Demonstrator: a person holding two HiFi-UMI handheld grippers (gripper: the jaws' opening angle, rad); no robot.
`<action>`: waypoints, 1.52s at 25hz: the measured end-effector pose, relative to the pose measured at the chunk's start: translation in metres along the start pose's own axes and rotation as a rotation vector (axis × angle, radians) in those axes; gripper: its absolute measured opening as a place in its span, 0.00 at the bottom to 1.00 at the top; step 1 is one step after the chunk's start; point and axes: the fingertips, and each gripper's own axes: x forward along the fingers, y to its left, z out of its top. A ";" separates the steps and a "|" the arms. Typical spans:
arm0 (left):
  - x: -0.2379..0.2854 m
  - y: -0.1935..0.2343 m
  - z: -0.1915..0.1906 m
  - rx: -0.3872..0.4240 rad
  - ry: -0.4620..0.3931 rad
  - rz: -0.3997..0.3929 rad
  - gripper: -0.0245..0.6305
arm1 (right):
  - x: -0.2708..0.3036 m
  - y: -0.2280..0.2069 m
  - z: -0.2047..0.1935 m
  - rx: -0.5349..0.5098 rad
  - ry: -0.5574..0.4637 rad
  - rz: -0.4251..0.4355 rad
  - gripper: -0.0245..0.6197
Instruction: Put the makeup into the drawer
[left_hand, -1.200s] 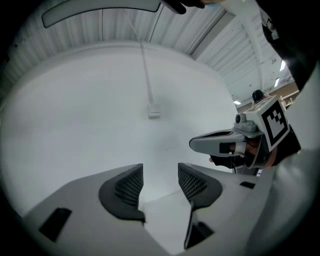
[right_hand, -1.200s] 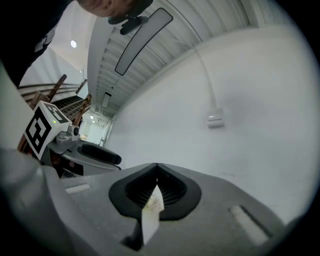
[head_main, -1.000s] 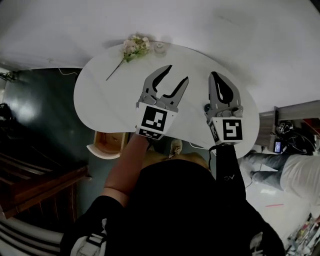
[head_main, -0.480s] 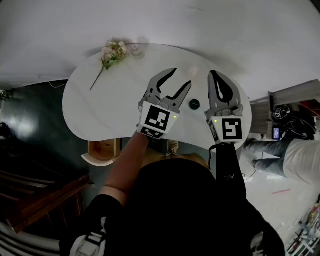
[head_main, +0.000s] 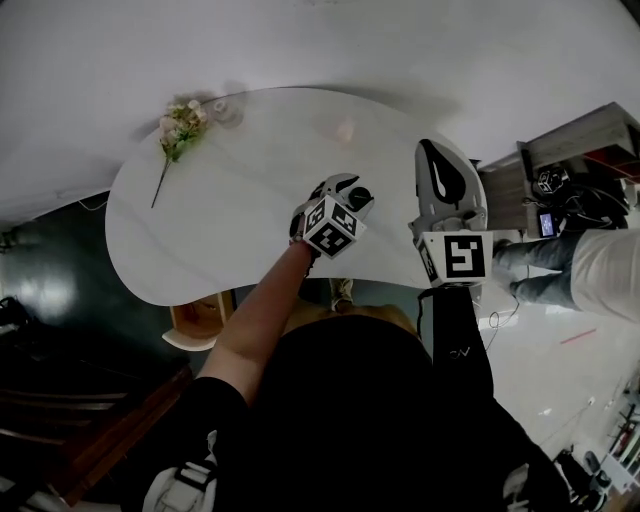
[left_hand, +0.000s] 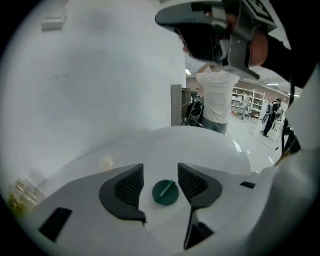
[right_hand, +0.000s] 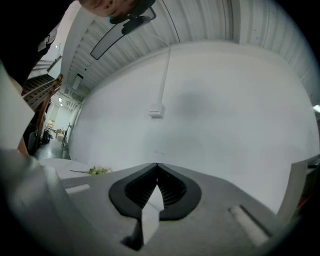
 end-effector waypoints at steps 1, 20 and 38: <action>0.011 -0.005 -0.010 0.002 0.035 -0.019 0.37 | -0.004 -0.005 -0.002 0.004 0.000 -0.017 0.04; 0.005 0.000 -0.022 -0.010 0.105 0.027 0.05 | -0.021 -0.014 -0.002 0.007 -0.022 -0.040 0.04; -0.208 0.096 0.095 -0.102 -0.389 0.445 0.05 | 0.032 0.069 0.051 0.000 -0.123 0.128 0.04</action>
